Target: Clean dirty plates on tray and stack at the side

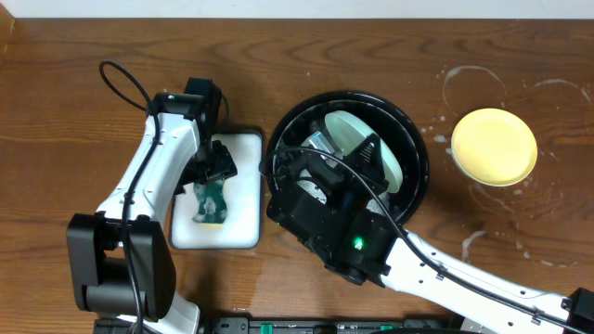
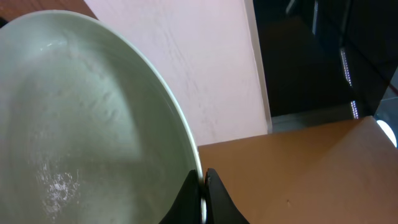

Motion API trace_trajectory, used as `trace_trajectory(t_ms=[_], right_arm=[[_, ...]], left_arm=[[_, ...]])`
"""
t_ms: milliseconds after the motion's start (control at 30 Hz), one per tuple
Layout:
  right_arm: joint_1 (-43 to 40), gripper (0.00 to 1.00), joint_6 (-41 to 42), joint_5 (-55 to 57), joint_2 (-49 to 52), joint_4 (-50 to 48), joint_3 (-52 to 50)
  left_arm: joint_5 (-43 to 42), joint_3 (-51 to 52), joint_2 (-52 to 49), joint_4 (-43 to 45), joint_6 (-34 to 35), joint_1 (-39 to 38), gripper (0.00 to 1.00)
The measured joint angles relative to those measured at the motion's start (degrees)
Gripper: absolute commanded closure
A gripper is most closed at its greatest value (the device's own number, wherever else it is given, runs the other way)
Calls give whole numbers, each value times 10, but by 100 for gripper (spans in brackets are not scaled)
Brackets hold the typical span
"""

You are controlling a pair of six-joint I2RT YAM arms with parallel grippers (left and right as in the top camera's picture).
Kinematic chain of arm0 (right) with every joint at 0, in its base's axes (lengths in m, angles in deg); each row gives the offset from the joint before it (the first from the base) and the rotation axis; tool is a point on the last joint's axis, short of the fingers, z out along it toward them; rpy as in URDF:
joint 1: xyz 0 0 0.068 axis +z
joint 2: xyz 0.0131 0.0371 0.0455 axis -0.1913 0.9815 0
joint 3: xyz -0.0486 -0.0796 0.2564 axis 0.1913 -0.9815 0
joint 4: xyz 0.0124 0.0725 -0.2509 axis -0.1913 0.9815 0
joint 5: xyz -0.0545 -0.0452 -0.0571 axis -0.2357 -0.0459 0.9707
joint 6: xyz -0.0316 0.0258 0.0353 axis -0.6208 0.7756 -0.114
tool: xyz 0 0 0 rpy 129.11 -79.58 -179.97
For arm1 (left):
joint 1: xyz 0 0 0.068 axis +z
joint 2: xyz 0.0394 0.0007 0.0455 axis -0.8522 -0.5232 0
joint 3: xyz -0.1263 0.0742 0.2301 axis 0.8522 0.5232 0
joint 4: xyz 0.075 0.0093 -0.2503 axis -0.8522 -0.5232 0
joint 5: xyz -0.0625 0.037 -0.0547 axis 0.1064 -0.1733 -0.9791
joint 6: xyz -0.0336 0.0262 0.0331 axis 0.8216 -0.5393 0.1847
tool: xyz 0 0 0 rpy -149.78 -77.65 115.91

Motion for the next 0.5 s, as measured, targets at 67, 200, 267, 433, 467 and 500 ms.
trace_trajectory(t_ms=[67, 200, 267, 433, 467, 500], right_arm=[[0, 99, -1, 0, 0, -12, 0], [0, 99, -2, 2, 0, -31, 0], [0, 99, -2, 1, 0, -37, 0], [0, 99, -2, -8, 0, -38, 0], [0, 99, -2, -11, 0, -38, 0], [0, 99, -2, -15, 0, -38, 0]], left_arm=[[0, 0, 0, 0, 0, 0, 19], [0, 0, 0, 0, 0, 0, 20], [0, 0, 0, 0, 0, 0, 19], [0, 0, 0, 0, 0, 0, 19], [0, 0, 0, 0, 0, 0, 20], [0, 0, 0, 0, 0, 0, 19]])
